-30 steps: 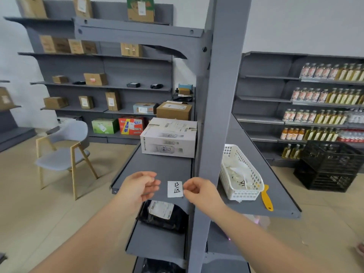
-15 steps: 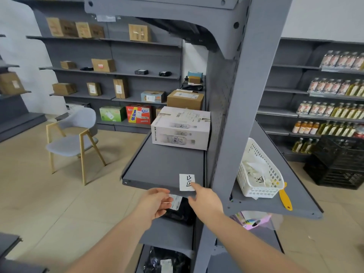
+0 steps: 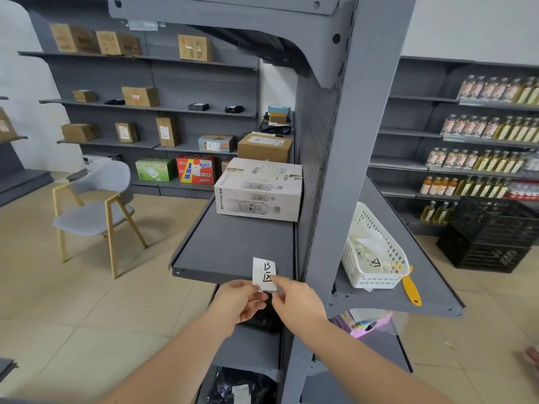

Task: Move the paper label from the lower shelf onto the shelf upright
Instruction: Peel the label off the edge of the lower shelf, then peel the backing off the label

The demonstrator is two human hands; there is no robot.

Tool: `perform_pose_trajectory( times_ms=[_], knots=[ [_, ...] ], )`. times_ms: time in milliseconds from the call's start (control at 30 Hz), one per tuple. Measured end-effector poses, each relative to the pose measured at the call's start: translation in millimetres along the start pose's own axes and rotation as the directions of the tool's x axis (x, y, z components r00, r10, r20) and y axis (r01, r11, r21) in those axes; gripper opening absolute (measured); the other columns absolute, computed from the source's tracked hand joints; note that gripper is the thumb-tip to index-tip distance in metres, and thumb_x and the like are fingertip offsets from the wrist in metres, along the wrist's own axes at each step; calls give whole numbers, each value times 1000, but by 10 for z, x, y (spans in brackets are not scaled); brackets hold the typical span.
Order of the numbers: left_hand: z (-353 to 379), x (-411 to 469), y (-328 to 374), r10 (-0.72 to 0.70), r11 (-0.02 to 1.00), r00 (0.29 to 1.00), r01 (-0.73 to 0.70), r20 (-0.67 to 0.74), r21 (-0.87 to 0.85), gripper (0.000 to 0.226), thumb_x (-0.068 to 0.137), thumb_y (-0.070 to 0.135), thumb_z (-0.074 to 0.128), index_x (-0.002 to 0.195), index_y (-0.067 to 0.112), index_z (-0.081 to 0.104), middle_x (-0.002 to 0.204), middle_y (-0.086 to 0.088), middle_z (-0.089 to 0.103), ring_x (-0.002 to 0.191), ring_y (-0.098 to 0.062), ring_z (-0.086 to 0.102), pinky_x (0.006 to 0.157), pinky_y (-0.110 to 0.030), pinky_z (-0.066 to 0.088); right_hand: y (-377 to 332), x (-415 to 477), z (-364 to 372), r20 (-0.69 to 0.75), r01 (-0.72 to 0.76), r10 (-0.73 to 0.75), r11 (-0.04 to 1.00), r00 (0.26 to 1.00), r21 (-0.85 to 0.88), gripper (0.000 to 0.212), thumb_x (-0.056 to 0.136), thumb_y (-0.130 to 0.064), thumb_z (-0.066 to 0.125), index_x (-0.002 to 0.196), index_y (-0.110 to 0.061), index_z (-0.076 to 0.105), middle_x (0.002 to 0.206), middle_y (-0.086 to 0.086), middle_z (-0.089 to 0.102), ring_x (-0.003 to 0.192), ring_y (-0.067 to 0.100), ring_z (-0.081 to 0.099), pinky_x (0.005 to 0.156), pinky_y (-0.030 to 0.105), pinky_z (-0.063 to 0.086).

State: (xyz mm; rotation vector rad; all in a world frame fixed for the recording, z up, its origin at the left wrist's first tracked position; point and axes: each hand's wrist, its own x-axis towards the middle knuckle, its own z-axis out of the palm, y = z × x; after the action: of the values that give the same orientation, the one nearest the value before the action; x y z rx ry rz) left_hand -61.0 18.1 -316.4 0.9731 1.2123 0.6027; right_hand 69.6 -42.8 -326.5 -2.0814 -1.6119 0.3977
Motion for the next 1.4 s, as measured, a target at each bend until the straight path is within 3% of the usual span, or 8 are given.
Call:
perform_pose_trajectory(
  times_ms=[167,267,367,500,667,833,1167,1400],
  knots=[
    [-150,-206,164,108,994,994,-108,10,20,7,90,11,60,91,10,67,76,-10,77,60,-18,67,52,-23,47,-66,-3,-183,-70,-31,63,921,996,389,28,95,-25,48,121,-28,54,87,-8,67,74,13,63,64,32,56],
    [-234,-370,265,144,989,989,-144,39,5,7,89,13,62,93,10,67,82,-12,78,63,-19,68,56,-25,49,-251,8,-368,-26,-92,152,715,988,693,14,94,-25,54,99,-15,62,88,4,73,73,20,71,68,41,61],
    [-255,-509,314,164,986,983,-167,78,23,6,88,14,64,92,12,68,83,-12,78,67,-20,69,59,-26,50,-403,-46,-499,67,-150,168,553,984,820,24,92,-24,61,92,0,65,84,11,77,69,24,74,68,39,62],
    [-237,-658,347,185,979,976,-193,114,60,12,87,16,66,97,10,70,84,-12,78,69,-21,69,60,-27,52,-427,-114,-532,10,-96,162,537,987,838,20,92,-17,61,86,2,66,79,11,77,67,24,74,55,27,58],
    [-245,-711,574,265,960,964,-267,30,83,17,86,28,68,97,16,70,80,-10,78,69,-22,72,67,-32,53,-292,-110,-699,2,-64,102,615,995,786,16,88,-19,67,81,-5,71,71,7,77,61,25,71,65,39,60],
    [-99,-761,854,389,909,919,-395,72,130,18,82,32,72,92,17,75,82,-4,79,67,-11,69,61,-24,51,-276,-196,-852,22,-42,40,618,999,785,18,87,-16,68,85,1,69,71,7,77,59,24,71,57,33,59],
    [175,-895,876,592,715,787,-612,174,337,11,85,19,71,75,23,74,77,3,76,71,-5,67,61,-16,49,-217,-319,-1273,32,10,-70,525,997,851,23,94,-14,56,88,3,70,74,19,73,59,29,68,56,34,58],
    [280,-975,890,663,542,690,-710,290,451,16,82,15,73,70,26,71,70,8,73,59,9,61,53,-7,43,-132,-302,-1556,199,-81,-155,556,968,827,14,88,-6,59,79,-3,70,74,21,73,60,30,70,53,30,57]
  ],
)
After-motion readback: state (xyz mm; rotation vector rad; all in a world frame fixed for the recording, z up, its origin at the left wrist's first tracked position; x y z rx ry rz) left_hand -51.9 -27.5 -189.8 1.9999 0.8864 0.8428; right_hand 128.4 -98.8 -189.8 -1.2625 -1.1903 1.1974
